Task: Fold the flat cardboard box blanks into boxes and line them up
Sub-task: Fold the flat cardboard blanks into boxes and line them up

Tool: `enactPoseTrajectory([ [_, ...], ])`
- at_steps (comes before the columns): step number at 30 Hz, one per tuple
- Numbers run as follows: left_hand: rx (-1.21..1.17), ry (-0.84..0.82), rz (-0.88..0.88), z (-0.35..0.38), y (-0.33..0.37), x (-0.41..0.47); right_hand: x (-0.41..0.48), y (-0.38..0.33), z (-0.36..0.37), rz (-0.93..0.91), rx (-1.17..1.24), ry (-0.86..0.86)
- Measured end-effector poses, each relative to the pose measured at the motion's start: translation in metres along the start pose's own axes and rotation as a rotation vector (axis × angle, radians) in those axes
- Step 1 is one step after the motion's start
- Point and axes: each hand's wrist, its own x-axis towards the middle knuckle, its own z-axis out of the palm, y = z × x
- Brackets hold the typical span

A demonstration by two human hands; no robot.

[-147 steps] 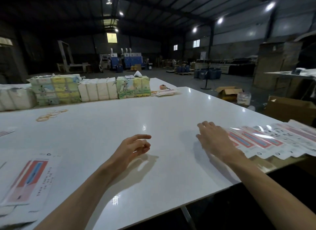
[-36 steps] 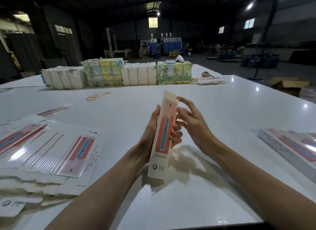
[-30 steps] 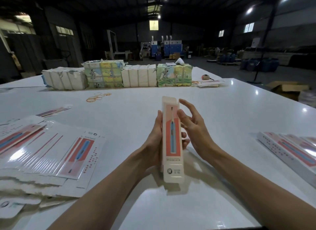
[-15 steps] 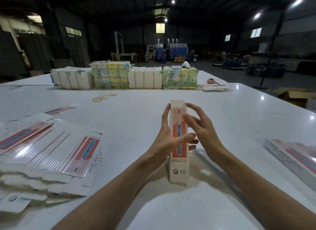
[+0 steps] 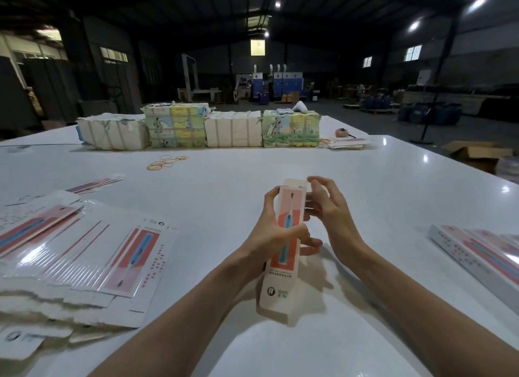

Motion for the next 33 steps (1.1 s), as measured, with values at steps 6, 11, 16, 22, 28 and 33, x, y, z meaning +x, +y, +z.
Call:
enactPoseTrajectory([
  [6, 0.002, -0.103, -0.008, 0.003, -0.006, 0.001, 0.006, 0.002, -0.009, 0.038, -0.027, -0.001],
  [11, 0.030, -0.120, -0.024, 0.000, -0.007, 0.000, 0.007, 0.003, -0.011, -0.019, -0.084, -0.026],
  [16, 0.052, -0.113, -0.025, -0.001, -0.003, 0.000, 0.010, -0.002, -0.014, -0.031, 0.013, -0.086],
  [22, 0.071, -0.115, -0.015, -0.004, -0.003, -0.001, 0.011, -0.006, -0.012, 0.057, 0.151, -0.093],
  [28, 0.062, -0.198, 0.038, -0.005, -0.001, -0.005, 0.015, -0.007, -0.019, 0.167, 0.246, -0.043],
  [33, 0.085, -0.192, 0.064, -0.006, -0.001, -0.005, 0.016, -0.007, -0.021, 0.173, 0.240, -0.066],
])
